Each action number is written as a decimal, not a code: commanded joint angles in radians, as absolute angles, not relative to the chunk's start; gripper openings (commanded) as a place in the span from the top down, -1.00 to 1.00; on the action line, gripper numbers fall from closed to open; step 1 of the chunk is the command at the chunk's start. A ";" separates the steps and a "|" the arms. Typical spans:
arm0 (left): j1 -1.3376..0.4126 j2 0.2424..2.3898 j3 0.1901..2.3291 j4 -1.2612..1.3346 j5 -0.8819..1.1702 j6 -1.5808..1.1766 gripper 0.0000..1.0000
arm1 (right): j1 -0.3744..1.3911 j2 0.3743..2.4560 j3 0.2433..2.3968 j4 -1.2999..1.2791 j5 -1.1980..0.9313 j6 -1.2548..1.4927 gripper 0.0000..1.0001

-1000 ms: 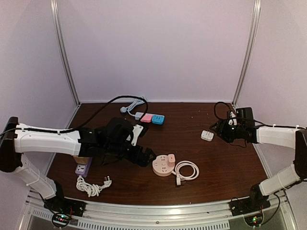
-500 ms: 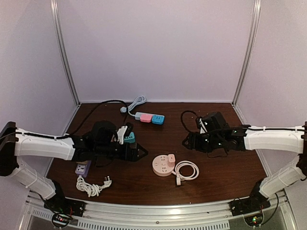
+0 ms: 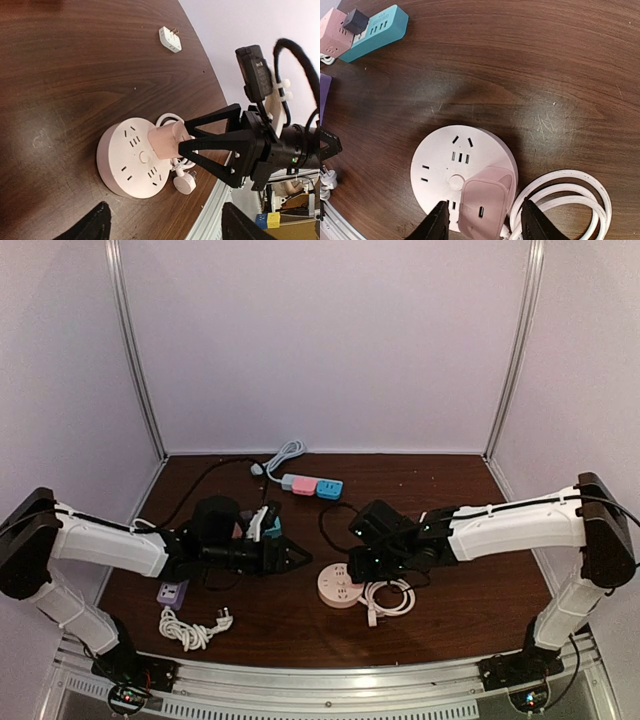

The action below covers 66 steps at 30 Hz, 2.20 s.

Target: Pull the plug off the socket

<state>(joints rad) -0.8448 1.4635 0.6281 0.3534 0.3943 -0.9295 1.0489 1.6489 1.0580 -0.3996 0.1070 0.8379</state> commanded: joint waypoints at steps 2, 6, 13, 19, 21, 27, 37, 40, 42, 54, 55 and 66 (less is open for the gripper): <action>-0.839 1.589 0.631 0.615 0.512 -1.074 -0.31 | 1.093 1.693 1.106 -0.486 0.203 0.860 0.04; -0.839 1.699 0.635 0.805 0.565 -1.180 0.23 | 1.100 1.703 1.117 -0.492 0.236 0.861 0.09; -0.849 1.836 0.679 0.911 0.598 -1.265 0.68 | 1.110 1.734 1.153 -0.508 0.260 0.848 0.20; -0.869 1.857 0.720 0.749 0.565 -1.204 0.81 | 1.113 1.741 1.149 -0.506 0.262 0.848 0.29; -0.877 1.866 0.744 0.686 0.548 -1.176 0.85 | 1.115 1.742 1.147 -0.504 0.262 0.848 0.31; -0.895 1.909 0.801 0.587 0.523 -1.152 0.98 | 1.119 1.748 1.142 -0.493 0.267 0.852 0.36; -0.897 1.963 0.807 0.476 0.488 -1.176 1.00 | 1.126 1.734 1.138 -0.472 0.285 0.848 0.52; -0.900 1.970 0.823 0.382 0.461 -1.164 1.00 | 1.128 1.715 1.131 -0.460 0.305 0.850 0.56; -0.902 1.975 0.830 0.321 0.439 -1.155 1.00 | 1.130 1.697 1.127 -0.452 0.322 0.846 0.60; -0.902 2.048 0.873 0.149 0.405 -1.104 1.00 | 1.177 1.689 1.157 -0.436 0.383 0.775 0.67; -0.902 2.048 0.873 0.142 0.402 -1.100 1.00 | 1.185 1.699 1.170 -0.451 0.393 0.775 0.67; -0.902 2.048 0.863 0.084 0.377 -1.075 1.00 | 1.137 1.646 1.120 -0.435 0.322 0.807 0.72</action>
<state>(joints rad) -0.9070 1.9694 0.9241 0.3843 0.5014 -1.1072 1.1603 1.7374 1.1358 -0.5091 0.3405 0.8112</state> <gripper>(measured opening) 0.009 0.293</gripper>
